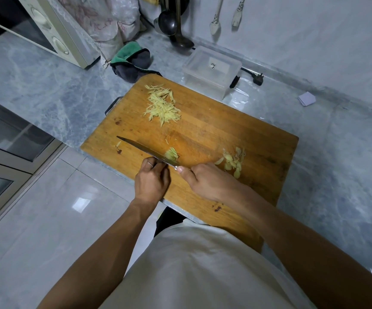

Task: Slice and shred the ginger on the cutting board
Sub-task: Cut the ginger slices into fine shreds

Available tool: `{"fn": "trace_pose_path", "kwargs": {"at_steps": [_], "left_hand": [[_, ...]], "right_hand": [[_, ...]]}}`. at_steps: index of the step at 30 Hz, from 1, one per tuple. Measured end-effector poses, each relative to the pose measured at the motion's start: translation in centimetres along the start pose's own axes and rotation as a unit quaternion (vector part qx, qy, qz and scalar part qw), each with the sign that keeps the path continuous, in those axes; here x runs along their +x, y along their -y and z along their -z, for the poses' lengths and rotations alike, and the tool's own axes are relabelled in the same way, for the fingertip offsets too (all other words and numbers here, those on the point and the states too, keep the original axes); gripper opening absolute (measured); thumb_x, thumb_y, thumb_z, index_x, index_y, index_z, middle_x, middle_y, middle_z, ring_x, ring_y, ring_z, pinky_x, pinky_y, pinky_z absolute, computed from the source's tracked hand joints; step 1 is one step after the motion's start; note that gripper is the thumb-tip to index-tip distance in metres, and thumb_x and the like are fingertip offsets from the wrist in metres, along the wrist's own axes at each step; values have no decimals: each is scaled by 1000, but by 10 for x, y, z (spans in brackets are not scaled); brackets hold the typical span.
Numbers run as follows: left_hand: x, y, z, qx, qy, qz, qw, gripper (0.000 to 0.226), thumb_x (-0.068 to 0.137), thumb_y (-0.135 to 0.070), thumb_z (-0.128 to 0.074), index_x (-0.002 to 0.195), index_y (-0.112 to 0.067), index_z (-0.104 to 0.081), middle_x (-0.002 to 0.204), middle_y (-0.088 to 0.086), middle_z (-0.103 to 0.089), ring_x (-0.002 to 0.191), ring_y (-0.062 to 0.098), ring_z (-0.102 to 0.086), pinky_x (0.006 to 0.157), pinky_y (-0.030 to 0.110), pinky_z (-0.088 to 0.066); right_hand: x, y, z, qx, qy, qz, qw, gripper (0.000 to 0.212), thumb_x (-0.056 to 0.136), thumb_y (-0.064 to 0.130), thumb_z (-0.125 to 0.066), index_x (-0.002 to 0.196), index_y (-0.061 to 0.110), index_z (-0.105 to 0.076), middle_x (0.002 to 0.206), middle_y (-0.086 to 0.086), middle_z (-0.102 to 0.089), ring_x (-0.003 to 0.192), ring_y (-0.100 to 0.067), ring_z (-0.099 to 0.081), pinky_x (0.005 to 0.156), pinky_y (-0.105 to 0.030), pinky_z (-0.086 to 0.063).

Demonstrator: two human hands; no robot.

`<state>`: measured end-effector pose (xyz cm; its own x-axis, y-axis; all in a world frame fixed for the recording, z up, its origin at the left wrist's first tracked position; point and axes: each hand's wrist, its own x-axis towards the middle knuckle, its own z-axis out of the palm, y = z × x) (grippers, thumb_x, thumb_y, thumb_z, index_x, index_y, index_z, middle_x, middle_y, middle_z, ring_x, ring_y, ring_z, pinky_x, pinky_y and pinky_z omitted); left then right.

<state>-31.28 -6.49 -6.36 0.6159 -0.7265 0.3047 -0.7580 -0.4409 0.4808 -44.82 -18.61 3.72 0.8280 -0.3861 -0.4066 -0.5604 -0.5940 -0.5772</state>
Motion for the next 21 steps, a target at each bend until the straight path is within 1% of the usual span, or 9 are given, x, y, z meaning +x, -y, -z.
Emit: {"fn": "trace_pose_path", "kwargs": {"at_steps": [2, 4, 8, 11, 13, 17, 21], "left_hand": [[-1, 1, 0, -7, 6, 2, 1000, 27, 86, -17, -50, 81, -1, -71, 86, 14, -62, 89, 30, -58, 51, 33, -48], [-2, 1, -1, -9, 9, 6, 1000, 30, 86, -20, -48, 81, -2, -71, 87, 14, -61, 90, 29, -57, 51, 33, -48], [-5, 1, -2, 3, 16, 5, 1000, 33, 88, -21, -46, 92, -2, -73, 95, 13, -63, 95, 27, -57, 53, 32, -49], [-9, -3, -1, 6, 12, 6, 1000, 32, 87, -19, -46, 91, -2, -73, 94, 14, -62, 93, 29, -59, 53, 29, -47], [-9, -3, 0, 10, 11, 3, 1000, 29, 86, -18, -48, 90, -2, -72, 92, 14, -61, 91, 30, -59, 54, 28, -45], [-10, -4, 0, 15, 4, 2, 1000, 23, 84, -13, -52, 88, -3, -72, 92, 14, -62, 92, 27, -57, 55, 26, -43], [-9, -3, 0, 14, -1, -1, 1000, 23, 84, -13, -52, 87, -3, -72, 92, 14, -62, 94, 25, -54, 56, 25, -41]], "right_hand": [[2, 0, -1, -1, 5, -5, 1000, 67, 104, 61, -24, 64, 13, -47, 74, -13, -54, 69, -29, -54, 62, -38, -43], [2, -2, -3, -5, 3, -11, 1000, 65, 104, 61, -23, 66, 15, -48, 77, -11, -54, 70, -28, -53, 62, -36, -40], [1, -5, -7, -2, -6, -6, 1000, 67, 102, 65, -21, 65, 16, -47, 72, -10, -54, 69, -30, -57, 63, -39, -48], [-3, -5, -6, -1, -5, -6, 1000, 68, 101, 66, -19, 66, 16, -49, 74, -11, -56, 72, -30, -58, 68, -45, -52], [-6, -5, -6, -3, -8, -6, 1000, 67, 101, 65, -19, 68, 16, -50, 77, -12, -57, 75, -30, -59, 70, -45, -53], [-7, -3, -5, -6, -11, -3, 1000, 68, 102, 64, -22, 67, 13, -51, 72, -11, -57, 67, -29, -58, 66, -44, -53], [-5, -3, -6, -13, -9, -2, 1000, 66, 102, 63, -23, 65, 16, -47, 72, -11, -54, 67, -29, -57, 61, -38, -47]]}}
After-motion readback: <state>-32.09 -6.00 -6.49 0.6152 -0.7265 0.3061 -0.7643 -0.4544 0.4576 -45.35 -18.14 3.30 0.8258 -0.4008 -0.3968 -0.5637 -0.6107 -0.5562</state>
